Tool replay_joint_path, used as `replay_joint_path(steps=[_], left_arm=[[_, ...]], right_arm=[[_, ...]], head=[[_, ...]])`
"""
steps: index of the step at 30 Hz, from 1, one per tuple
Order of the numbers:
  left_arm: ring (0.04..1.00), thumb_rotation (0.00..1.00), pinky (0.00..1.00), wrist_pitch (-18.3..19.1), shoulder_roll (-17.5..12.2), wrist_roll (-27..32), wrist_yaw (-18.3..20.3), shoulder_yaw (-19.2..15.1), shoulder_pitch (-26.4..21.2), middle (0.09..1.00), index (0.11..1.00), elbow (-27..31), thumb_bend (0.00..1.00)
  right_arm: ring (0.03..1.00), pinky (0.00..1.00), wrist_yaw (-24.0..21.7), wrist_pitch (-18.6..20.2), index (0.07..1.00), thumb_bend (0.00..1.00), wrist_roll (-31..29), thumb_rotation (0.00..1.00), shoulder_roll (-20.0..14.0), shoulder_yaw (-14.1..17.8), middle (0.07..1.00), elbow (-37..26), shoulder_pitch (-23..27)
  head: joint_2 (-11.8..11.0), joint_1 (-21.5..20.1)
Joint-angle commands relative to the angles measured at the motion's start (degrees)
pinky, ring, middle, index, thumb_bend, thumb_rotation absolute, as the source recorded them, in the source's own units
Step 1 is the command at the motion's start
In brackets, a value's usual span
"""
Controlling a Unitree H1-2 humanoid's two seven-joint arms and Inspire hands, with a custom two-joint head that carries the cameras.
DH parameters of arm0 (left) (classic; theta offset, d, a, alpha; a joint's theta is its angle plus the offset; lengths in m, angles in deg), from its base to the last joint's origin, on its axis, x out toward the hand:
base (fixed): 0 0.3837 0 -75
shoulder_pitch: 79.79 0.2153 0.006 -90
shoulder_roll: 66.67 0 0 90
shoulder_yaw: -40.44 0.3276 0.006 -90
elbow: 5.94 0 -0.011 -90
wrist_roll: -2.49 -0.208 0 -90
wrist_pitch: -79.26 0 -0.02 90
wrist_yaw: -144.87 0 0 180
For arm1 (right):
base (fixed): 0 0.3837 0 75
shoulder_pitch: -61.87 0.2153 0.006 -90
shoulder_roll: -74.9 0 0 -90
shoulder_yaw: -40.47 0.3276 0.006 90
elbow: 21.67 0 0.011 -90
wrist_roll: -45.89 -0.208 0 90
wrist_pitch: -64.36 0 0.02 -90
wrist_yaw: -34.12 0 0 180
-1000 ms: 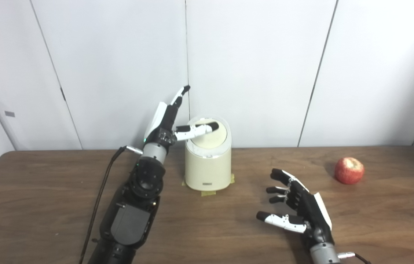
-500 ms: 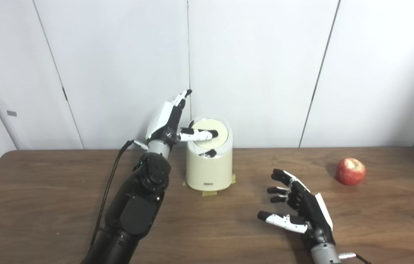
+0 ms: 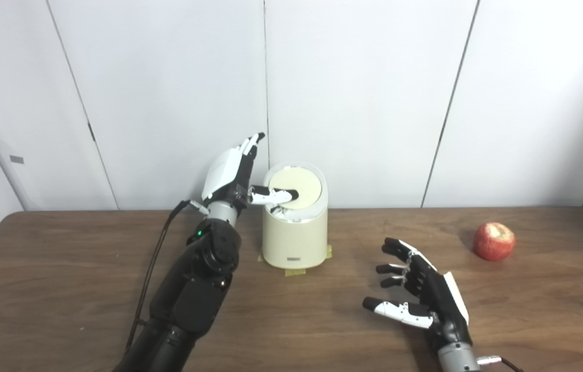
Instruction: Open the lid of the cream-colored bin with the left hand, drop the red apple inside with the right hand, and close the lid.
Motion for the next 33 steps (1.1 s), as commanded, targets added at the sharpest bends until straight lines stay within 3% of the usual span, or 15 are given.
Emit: replay_joint_path(steps=[1, 4, 11, 14, 17, 19, 21, 22, 25, 27, 30, 33], left_arm=[[0.983, 0.06, 0.83, -0.4, -1.1, -2.3, -1.6, 0.5, -3.8, 0.997, 1.000, 0.6, 0.81], [0.987, 0.03, 0.84, 0.2, -1.9, -3.8, -0.7, 2.1, -3.6, 1.000, 1.000, 0.8, 0.86], [0.996, 0.07, 0.87, 6.1, -4.6, -10.2, 6.0, 8.0, -3.4, 1.000, 1.000, 4.0, 0.95], [0.925, 0.08, 0.76, 7.4, -7.8, -19.8, 7.1, 14.6, -4.1, 0.971, 1.000, 4.3, 0.99], [0.884, 0.06, 0.74, 10.5, -10.5, -31.0, 9.6, 21.3, -4.7, 0.963, 1.000, 5.1, 1.00], [0.866, 0.01, 0.73, 12.0, -11.0, -35.4, 11.5, 23.3, -4.8, 0.958, 1.000, 5.9, 0.96], [0.866, 0.06, 0.73, 12.3, -11.1, -36.8, 13.5, 23.3, -4.5, 0.957, 1.000, 7.2, 0.99], [0.865, 0.05, 0.72, 12.2, -11.0, -37.3, 14.3, 23.0, -4.3, 0.956, 1.000, 7.6, 1.00], [0.847, 0.06, 0.69, 9.4, -9.3, -30.8, 10.6, 17.1, -2.2, 0.928, 0.986, 10.0, 0.97], [0.824, 0.08, 0.66, 6.4, -6.9, -23.9, 6.4, 11.1, -0.5, 0.906, 0.972, 11.7, 0.93], [0.784, 0.20, 0.59, -0.3, -2.8, -11.0, 1.1, 1.3, 2.2, 0.861, 0.920, 15.1, 0.81], [0.807, 0.23, 0.67, -4.5, 0.4, 0.0, -0.1, -6.6, 5.1, 0.848, 0.891, 19.1, 0.77]], right_arm=[[0.670, 0.55, -0.2, -1.8, 0.799, 0.77, -0.6, 0.15, -0.7, 0.5, 0.815, -0.2, 2.1], [0.671, 0.55, -0.4, -1.7, 0.801, 0.76, -0.4, 0.15, -0.8, 0.3, 0.817, -0.6, 2.0], [0.654, 0.54, -0.2, -1.7, 0.800, 0.76, -0.1, 0.14, -0.8, 0.3, 0.813, -0.8, 2.0], [0.659, 0.54, -0.2, -1.6, 0.796, 0.76, -0.1, 0.14, -0.7, 0.2, 0.815, -1.2, 1.9], [0.662, 0.55, -0.3, -1.4, 0.796, 0.77, -0.3, 0.15, -0.8, 0.3, 0.814, -1.2, 1.9], [0.659, 0.54, -0.3, -1.4, 0.798, 0.76, -0.4, 0.14, -0.8, 0.4, 0.813, -1.2, 2.0], [0.657, 0.54, -0.5, -1.3, 0.797, 0.76, -0.7, 0.12, -0.8, 0.4, 0.812, -1.3, 2.0], [0.656, 0.54, -0.5, -1.2, 0.796, 0.76, -0.8, 0.12, -0.7, 0.4, 0.811, -1.4, 2.0], [0.657, 0.54, -0.5, -1.4, 0.795, 0.76, -0.9, 0.12, -0.7, 0.5, 0.811, -1.3, 2.0], [0.656, 0.54, -0.5, -1.4, 0.796, 0.76, -0.8, 0.12, -0.7, 0.5, 0.811, -1.3, 2.0], [0.658, 0.54, -0.5, -1.5, 0.796, 0.75, -0.6, 0.13, -0.9, 0.5, 0.815, -1.2, 2.0], [0.659, 0.54, -0.5, -2.0, 0.797, 0.75, -0.4, 0.14, -1.1, 0.6, 0.816, -0.8, 2.2]], head=[[0.1, 0.1], [0.1, 0.1], [0.3, 0.0], [0.6, 0.0], [0.7, 0.1], [0.7, 0.2], [0.7, 0.2], [0.7, 0.3], [0.6, 0.6], [0.6, 0.6], [0.5, 0.7], [0.5, 0.8]])
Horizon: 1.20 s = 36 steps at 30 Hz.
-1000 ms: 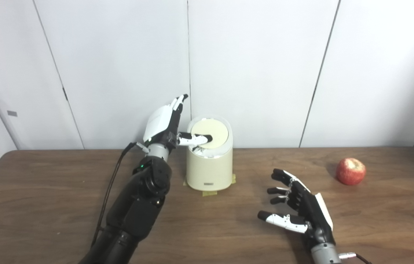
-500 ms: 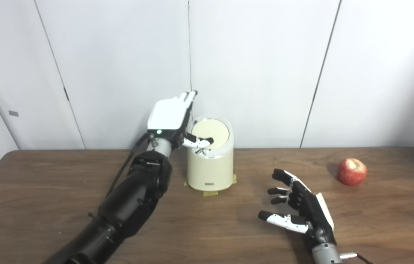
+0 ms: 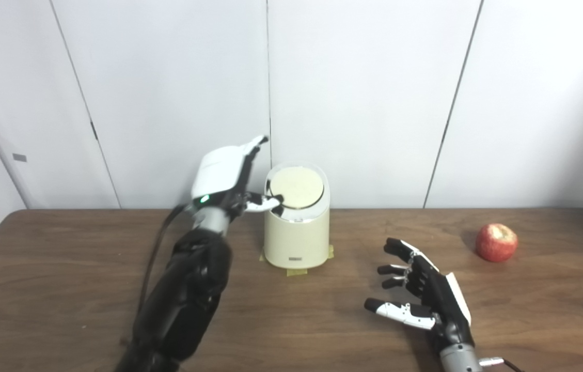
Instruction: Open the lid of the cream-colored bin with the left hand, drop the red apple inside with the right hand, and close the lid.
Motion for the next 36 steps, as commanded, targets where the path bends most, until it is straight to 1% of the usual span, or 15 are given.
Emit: replay_joint_path(steps=[1, 3, 5, 7, 10, 11, 14, 19, 23, 24, 28, 30, 31, 34, 36], left_arm=[[0.804, 0.24, 0.66, -3.1, 1.4, 6.7, -1.9, -3.7, -1.7, 0.841, 0.885, 5.0, 0.77], [0.794, 0.26, 0.64, -2.4, 2.3, 10.8, -0.7, -6.4, 0.8, 0.832, 0.871, 8.4, 0.76], [0.814, 0.26, 0.66, -1.3, 2.4, 14.8, 0.8, -8.5, 4.1, 0.837, 0.867, 11.7, 0.74], [0.833, 0.27, 0.68, -0.5, 2.3, 17.9, 1.8, -10.1, 6.9, 0.847, 0.871, 14.0, 0.74], [0.808, 0.26, 0.67, -0.2, 2.2, 21.6, 2.4, -11.8, 10.3, 0.838, 0.857, 16.2, 0.76], [0.801, 0.27, 0.69, -0.9, 1.9, 22.8, 2.8, -12.3, 11.5, 0.829, 0.851, 16.5, 0.76], [0.770, 0.29, 0.72, -3.7, 0.7, 25.5, 3.6, -13.4, 15.5, 0.808, 0.828, 17.0, 0.76], [0.740, 0.28, 0.70, -6.9, -0.1, 28.5, 3.8, -14.0, 21.1, 0.789, 0.814, 16.5, 0.77], [0.739, 0.30, 0.70, -9.7, -0.6, 29.6, 3.8, -13.8, 23.1, 0.785, 0.810, 14.7, 0.78], [0.739, 0.29, 0.68, -10.5, -0.7, 30.0, 4.0, -13.8, 23.5, 0.785, 0.809, 14.3, 0.78], [0.733, 0.26, 0.65, -16.5, -1.9, 33.2, 6.6, -13.3, 25.1, 0.784, 0.818, 10.5, 0.75], [0.726, 0.23, 0.63, -19.0, -2.4, 34.1, 7.6, -13.0, 25.7, 0.786, 0.815, 8.5, 0.75], [0.726, 0.22, 0.63, -19.9, -2.5, 34.2, 7.8, -12.9, 26.1, 0.786, 0.813, 7.6, 0.76], [0.727, 0.20, 0.62, -21.7, -2.5, 34.0, 7.9, -12.6, 26.8, 0.783, 0.816, 5.9, 0.76], [0.734, 0.20, 0.63, -22.5, -2.3, 34.7, 8.1, -12.7, 26.9, 0.789, 0.817, 4.9, 0.75]], right_arm=[[0.658, 0.54, 0.0, -2.1, 0.798, 0.74, -0.1, 0.14, -1.1, 0.5, 0.816, -0.4, 2.3], [0.659, 0.54, -0.1, -2.1, 0.798, 0.74, -0.3, 0.14, -1.1, 0.6, 0.817, -0.4, 2.3], [0.660, 0.53, 0.0, -1.8, 0.794, 0.73, -0.4, 0.13, -1.0, 0.8, 0.815, -0.6, 2.2], [0.661, 0.53, 0.1, -2.0, 0.792, 0.74, -0.5, 0.13, -1.0, 1.0, 0.814, -0.4, 2.2], [0.655, 0.54, 0.3, -2.0, 0.792, 0.75, -0.2, 0.13, -1.2, 1.1, 0.808, -0.3, 2.3], [0.656, 0.54, 0.2, -2.1, 0.795, 0.74, -0.1, 0.14, -1.2, 1.1, 0.810, -0.3, 2.3], [0.656, 0.54, 0.0, -2.4, 0.798, 0.73, 0.0, 0.13, -1.3, 1.0, 0.816, -0.2, 2.3], [0.656, 0.55, 0.0, -2.7, 0.800, 0.74, -0.5, 0.12, -1.2, 1.1, 0.812, 0.3, 2.5], [0.655, 0.54, 0.1, -3.2, 0.800, 0.74, -0.1, 0.12, -1.3, 1.0, 0.809, 0.6, 2.6], [0.654, 0.53, 0.1, -3.5, 0.803, 0.72, 0.1, 0.13, -1.4, 0.9, 0.808, 0.7, 2.6], [0.648, 0.50, 0.0, -3.4, 0.805, 0.68, 0.1, 0.12, -1.2, 0.8, 0.811, 0.5, 2.8], [0.653, 0.50, 0.4, -3.5, 0.803, 0.69, 1.0, 0.11, -1.3, 0.7, 0.814, 0.1, 3.1], [0.672, 0.52, 1.1, -3.7, 0.794, 0.70, 2.4, 0.13, -1.5, 0.6, 0.809, 0.0, 3.3], [0.712, 0.56, 1.7, -3.6, 0.780, 0.74, 6.5, 0.17, -3.3, 0.3, 0.815, -0.5, 4.7], [0.717, 0.57, 0.5, -4.9, 0.789, 0.75, 9.3, 0.16, -6.8, -0.3, 0.821, -0.4, 6.3]], head=[[0.0, 0.1], [0.0, 0.1], [0.1, 0.2], [0.1, 0.2], [0.2, 0.2], [0.2, 0.2], [0.3, 0.2], [0.3, 0.0], [0.0, -0.1], [0.0, -0.1], [-0.3, -0.3], [-0.3, -0.3], [-0.2, -0.2], [-0.1, -0.6], [-0.3, -1.3]])
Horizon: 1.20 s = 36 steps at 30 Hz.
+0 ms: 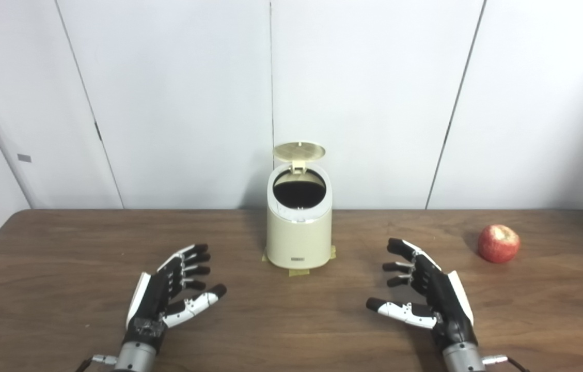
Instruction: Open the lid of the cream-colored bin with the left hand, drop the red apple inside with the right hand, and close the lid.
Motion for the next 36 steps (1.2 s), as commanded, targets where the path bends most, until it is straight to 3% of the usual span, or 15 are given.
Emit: replay_joint_path(steps=[1, 5, 7, 13, 19, 25, 27, 28, 31, 34, 36], left_arm=[[0.736, 0.19, 0.62, -3.5, -0.2, 1.1, 0.2, 0.0, -1.2, 0.790, 0.816, -0.9, 0.76], [0.741, 0.17, 0.63, -5.7, -0.9, 2.0, 0.6, -0.1, -1.5, 0.795, 0.816, -3.3, 0.75], [0.757, 0.15, 0.64, -6.7, -1.3, 2.4, 0.9, -0.1, -1.6, 0.807, 0.821, -4.4, 0.73], [0.751, 0.16, 0.66, -8.8, -2.8, 2.3, 1.7, -0.2, -2.0, 0.804, 0.822, -6.5, 0.72], [0.760, 0.15, 0.70, -9.1, -3.9, 1.9, 1.6, -0.4, -1.8, 0.806, 0.832, -6.0, 0.69], [0.767, 0.09, 0.70, -8.2, -4.0, 3.5, 2.2, -0.8, -1.5, 0.815, 0.843, -4.9, 0.67], [0.765, 0.12, 0.70, -7.8, -3.9, 3.7, 2.2, -0.8, -1.4, 0.812, 0.844, -4.5, 0.69], [0.764, 0.12, 0.70, -7.7, -3.8, 3.8, 2.2, -0.9, -1.4, 0.811, 0.845, -4.3, 0.69], [0.761, 0.11, 0.68, -7.5, -3.7, 3.9, 2.1, -1.0, -1.2, 0.817, 0.846, -4.0, 0.69], [0.752, 0.14, 0.68, -7.8, -3.6, 3.9, 1.9, -1.4, -1.2, 0.813, 0.846, -4.1, 0.70], [0.755, 0.16, 0.69, -7.7, -3.6, 4.0, 2.0, -1.5, -1.3, 0.810, 0.846, -4.2, 0.71]], right_arm=[[0.709, 0.56, -1.1, -3.9, 0.797, 0.76, 3.5, 0.17, -5.9, 0.0, 0.819, -1.7, 5.5], [0.719, 0.58, -3.0, -3.6, 0.844, 0.80, 11.0, 0.24, -13.8, -2.0, 0.838, -3.1, 8.3], [0.711, 0.58, -3.5, -1.5, 0.837, 0.82, 12.4, 0.21, -16.2, -1.8, 0.833, -5.0, 9.5], [0.711, 0.58, -1.7, 4.6, 0.800, 0.84, 17.6, 0.11, -18.2, 1.3, 0.801, -11.5, 12.6], [0.729, 0.60, -0.5, 9.5, 0.783, 0.82, 20.0, 0.09, -21.4, 7.0, 0.792, -10.3, 15.2], [0.756, 0.63, 0.8, 10.8, 0.785, 0.79, 21.5, 0.20, -26.2, 8.5, 0.793, -4.4, 16.4], [0.758, 0.61, 1.0, 9.7, 0.832, 0.74, 22.2, 0.39, -28.3, 7.8, 0.813, -0.7, 16.4], [0.758, 0.61, 1.0, 9.6, 0.841, 0.74, 22.4, 0.42, -29.3, 7.5, 0.817, 1.0, 16.3], [0.775, 0.62, 0.2, 10.3, 0.852, 0.77, 22.3, 0.43, -31.1, 6.8, 0.835, 3.5, 15.9], [0.820, 0.70, -3.1, 13.4, 0.876, 0.83, 20.7, 0.59, -32.0, 6.2, 0.864, 4.6, 15.7], [0.882, 0.79, -5.6, 15.5, 0.900, 0.84, 19.2, 0.63, -32.3, 5.8, 0.892, 5.1, 15.6]], head=[[-0.1, -0.9], [-0.8, -6.1], [-1.1, -8.6], [-2.2, -14.5], [-2.7, -16.9], [-2.6, -17.5], [-2.6, -17.6], [-2.6, -17.6], [-2.7, -17.6], [-2.7, -17.7], [-2.6, -17.7]])
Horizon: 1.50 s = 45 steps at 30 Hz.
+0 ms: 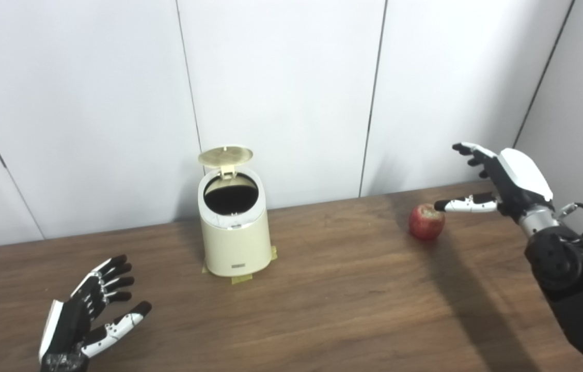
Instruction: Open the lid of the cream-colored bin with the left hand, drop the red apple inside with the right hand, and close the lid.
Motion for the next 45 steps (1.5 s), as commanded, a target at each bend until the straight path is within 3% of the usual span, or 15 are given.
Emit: replay_joint_path(steps=[1, 7, 11, 14, 17, 21, 28, 31, 38, 41, 44, 45], left_arm=[[0.755, 0.16, 0.69, -0.5, -0.2, 0.1, -0.2, -0.2, 0.2, 0.810, 0.846, 0.4, 0.71], [0.747, 0.16, 0.68, -0.7, -0.5, -0.3, -0.2, -0.1, 0.3, 0.805, 0.847, 0.3, 0.71], [0.745, 0.15, 0.68, -0.6, -0.5, -0.1, 0.0, -0.2, 0.6, 0.802, 0.844, 0.7, 0.71], [0.743, 0.15, 0.68, -0.1, -0.5, -0.4, -0.1, -0.1, 0.7, 0.798, 0.843, 1.2, 0.71], [0.741, 0.14, 0.67, 0.2, -0.5, -0.4, 0.0, 0.0, 0.7, 0.796, 0.845, 1.4, 0.71], [0.739, 0.13, 0.67, 0.7, -0.4, -0.5, 0.0, 0.2, 0.8, 0.793, 0.845, 1.7, 0.70], [0.740, 0.13, 0.66, 1.7, -0.2, -0.8, 0.5, 0.9, 0.9, 0.795, 0.846, 2.2, 0.70], [0.742, 0.11, 0.65, 0.9, -0.1, -0.5, 0.8, 1.2, 0.9, 0.798, 0.846, 1.6, 0.71], [0.726, 0.13, 0.63, -0.2, 0.0, -0.5, 1.1, 1.4, 0.8, 0.789, 0.844, 0.7, 0.71], [0.721, 0.13, 0.63, -0.5, 0.0, -0.5, 1.2, 1.3, 0.7, 0.787, 0.842, 0.4, 0.71], [0.721, 0.14, 0.62, -0.1, 0.1, -0.7, 1.2, 1.2, 0.8, 0.785, 0.841, 0.6, 0.72], [0.719, 0.14, 0.62, -0.1, 0.1, -0.7, 1.1, 1.2, 0.8, 0.783, 0.840, 0.6, 0.72]], right_arm=[[0.893, 0.80, -2.5, 1.9, 0.904, 0.84, -1.3, 0.64, -1.9, -0.3, 0.897, -0.4, 2.3], [0.863, 0.77, -3.6, 1.7, 0.881, 0.89, -2.8, 0.51, -1.9, -2.8, 0.859, 5.6, 3.7], [0.894, 0.88, -4.1, 0.6, 0.893, 0.91, -6.5, 0.46, -1.1, -2.7, 0.871, 8.9, 4.6], [0.871, 0.83, -3.9, 0.1, 0.888, 0.91, -6.9, 0.40, -0.9, -4.1, 0.856, 11.4, 5.5], [0.880, 0.81, -4.2, 1.9, 0.887, 0.89, -5.6, 0.41, -0.8, -6.2, 0.867, 12.5, 6.1], [0.872, 0.81, -2.6, -1.5, 0.867, 0.88, -6.3, 0.33, -0.1, -7.7, 0.863, 16.1, 6.9], [0.830, 0.79, -0.4, -5.2, 0.853, 0.88, -6.0, 0.31, 1.3, -9.6, 0.828, 21.7, 8.9], [0.805, 0.77, 0.5, -6.7, 0.839, 0.86, -7.1, 0.23, 2.4, -9.6, 0.811, 23.1, 9.3], [0.795, 0.75, 4.6, -8.8, 0.814, 0.87, -4.7, 0.26, 3.0, -11.9, 0.782, 25.6, 10.2], [0.750, 0.73, 6.2, -10.4, 0.798, 0.84, -4.8, 0.22, 3.4, -12.1, 0.716, 26.8, 10.4], [0.664, 0.66, 8.6, -13.3, 0.712, 0.76, -4.8, 0.13, 3.7, -12.2, 0.629, 29.5, 11.0], [0.620, 0.62, 9.8, -14.5, 0.582, 0.62, -4.5, 0.13, 3.7, -12.4, 0.600, 30.8, 11.3]], head=[[0.0, 0.0], [0.1, 0.2], [0.2, 0.2], [0.3, 0.1], [0.3, 0.1], [0.5, 0.6], [0.7, 1.0], [0.7, 1.0], [0.9, 1.3], [1.1, 1.5], [1.2, 1.6], [1.2, 1.6]])
